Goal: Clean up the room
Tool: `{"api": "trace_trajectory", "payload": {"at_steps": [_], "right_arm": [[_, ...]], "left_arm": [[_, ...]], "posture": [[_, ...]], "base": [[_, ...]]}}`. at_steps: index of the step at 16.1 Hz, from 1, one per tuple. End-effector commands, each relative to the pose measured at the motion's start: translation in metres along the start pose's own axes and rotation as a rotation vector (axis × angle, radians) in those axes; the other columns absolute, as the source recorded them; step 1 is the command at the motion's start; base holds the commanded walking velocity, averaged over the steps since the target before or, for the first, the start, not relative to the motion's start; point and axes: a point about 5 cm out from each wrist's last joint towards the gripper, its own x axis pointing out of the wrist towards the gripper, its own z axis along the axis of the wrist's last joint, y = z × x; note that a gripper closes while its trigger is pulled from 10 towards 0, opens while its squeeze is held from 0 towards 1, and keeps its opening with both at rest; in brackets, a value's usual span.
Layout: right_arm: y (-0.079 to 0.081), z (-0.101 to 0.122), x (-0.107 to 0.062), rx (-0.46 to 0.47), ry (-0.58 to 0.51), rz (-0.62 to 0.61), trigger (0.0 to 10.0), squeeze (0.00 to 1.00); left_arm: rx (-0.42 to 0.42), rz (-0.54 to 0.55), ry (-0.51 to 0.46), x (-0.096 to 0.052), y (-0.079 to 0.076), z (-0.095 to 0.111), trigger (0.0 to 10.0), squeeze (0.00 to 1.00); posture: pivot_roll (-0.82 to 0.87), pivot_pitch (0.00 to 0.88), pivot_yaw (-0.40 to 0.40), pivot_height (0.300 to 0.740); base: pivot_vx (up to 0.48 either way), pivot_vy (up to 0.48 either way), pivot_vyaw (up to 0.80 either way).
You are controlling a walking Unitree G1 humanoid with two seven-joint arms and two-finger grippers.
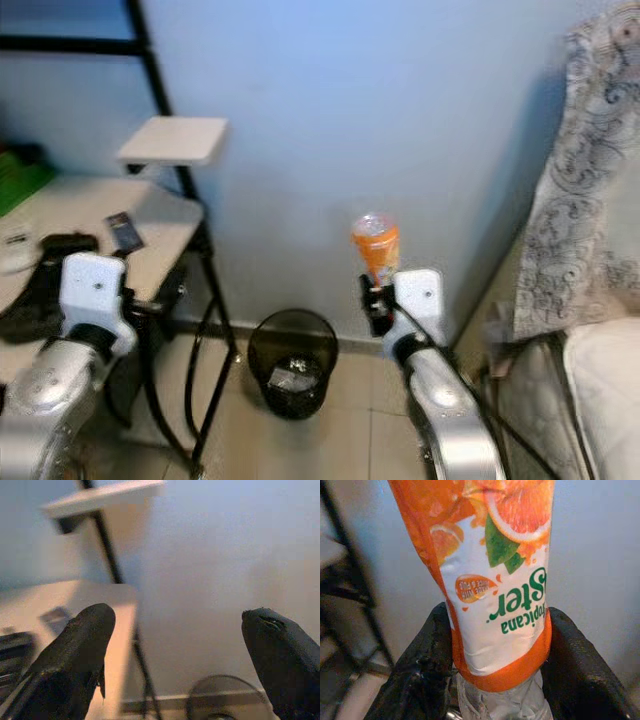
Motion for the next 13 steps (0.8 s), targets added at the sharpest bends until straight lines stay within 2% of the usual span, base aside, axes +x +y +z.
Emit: {"api": "trace_trajectory", "payload": {"at_steps": [1,13], "right_arm": [[0.0035,0.0046,0.0015,0.004,-0.023,0.007,10.0,0.0],[0.0035,0.0036,0.001,0.005,-0.024,-0.001,10.0,0.0]], "left_arm": [[0.016,0.017,0.002,-0.0012,0.0052,0.0007,10.0,0.0],[0.016,0.006,-0.002,0.0014,0.0035,0.0001,10.0,0.0]], "posture": [[0.0,0.0,0.047,0.74],[-0.01,0.0,0.047,0.74]], "base": [[0.304,0.0,0.0],[0.301,0.0,0.0]]}}
